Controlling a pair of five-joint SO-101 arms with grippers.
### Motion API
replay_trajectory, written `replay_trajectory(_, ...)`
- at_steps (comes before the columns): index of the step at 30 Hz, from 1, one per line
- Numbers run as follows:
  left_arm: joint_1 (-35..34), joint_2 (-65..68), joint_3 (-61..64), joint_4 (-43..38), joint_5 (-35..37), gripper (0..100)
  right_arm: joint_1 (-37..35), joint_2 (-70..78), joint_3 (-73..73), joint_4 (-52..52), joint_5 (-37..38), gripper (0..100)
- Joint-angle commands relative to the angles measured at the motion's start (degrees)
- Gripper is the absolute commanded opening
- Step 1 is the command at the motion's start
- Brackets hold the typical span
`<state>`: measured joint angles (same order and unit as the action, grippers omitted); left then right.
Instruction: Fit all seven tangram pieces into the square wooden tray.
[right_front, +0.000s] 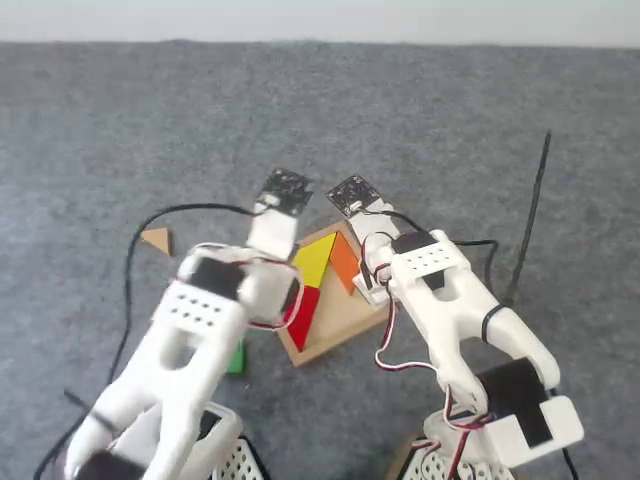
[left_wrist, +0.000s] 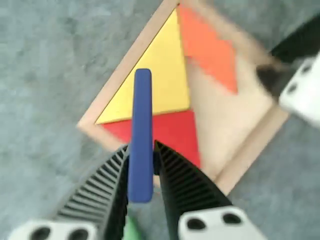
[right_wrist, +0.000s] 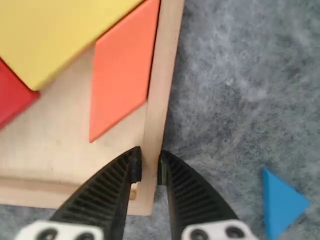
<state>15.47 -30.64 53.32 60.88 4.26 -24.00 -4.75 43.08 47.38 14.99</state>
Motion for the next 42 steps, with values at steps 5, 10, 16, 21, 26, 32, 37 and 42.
replay_trajectory(5,4.5,15.2,-9.1,-9.1,12.0,3,2.7,-5.7,1.8,-0.7,-0.7,0.9)
replay_trajectory(10,8.2,12.6,-11.1,-9.2,19.1,3,5.9,-13.4,5.0,-1.4,-3.3,1.0)
replay_trajectory(16,10.7,13.2,-11.1,-12.1,20.4,3,5.7,-19.0,8.1,-1.4,-3.3,11.1)
replay_trajectory(21,10.9,12.0,-11.6,-11.8,21.5,3,5.7,-21.0,8.2,-0.7,-3.3,22.9)
replay_trajectory(26,11.0,9.4,-11.2,-11.7,21.7,3,6.5,-23.0,8.7,0.0,-3.3,18.4)
replay_trajectory(32,12.3,11.0,-10.5,-18.1,26.3,3,18.0,-28.6,9.0,0.0,-12.6,5.9)
replay_trajectory(37,17.6,18.5,-12.5,-23.1,28.7,3,21.8,-30.0,9.1,0.0,-14.9,1.7)
replay_trajectory(42,18.5,29.3,-17.9,-23.0,30.3,4,19.6,-30.0,10.9,-1.8,-14.6,1.7)
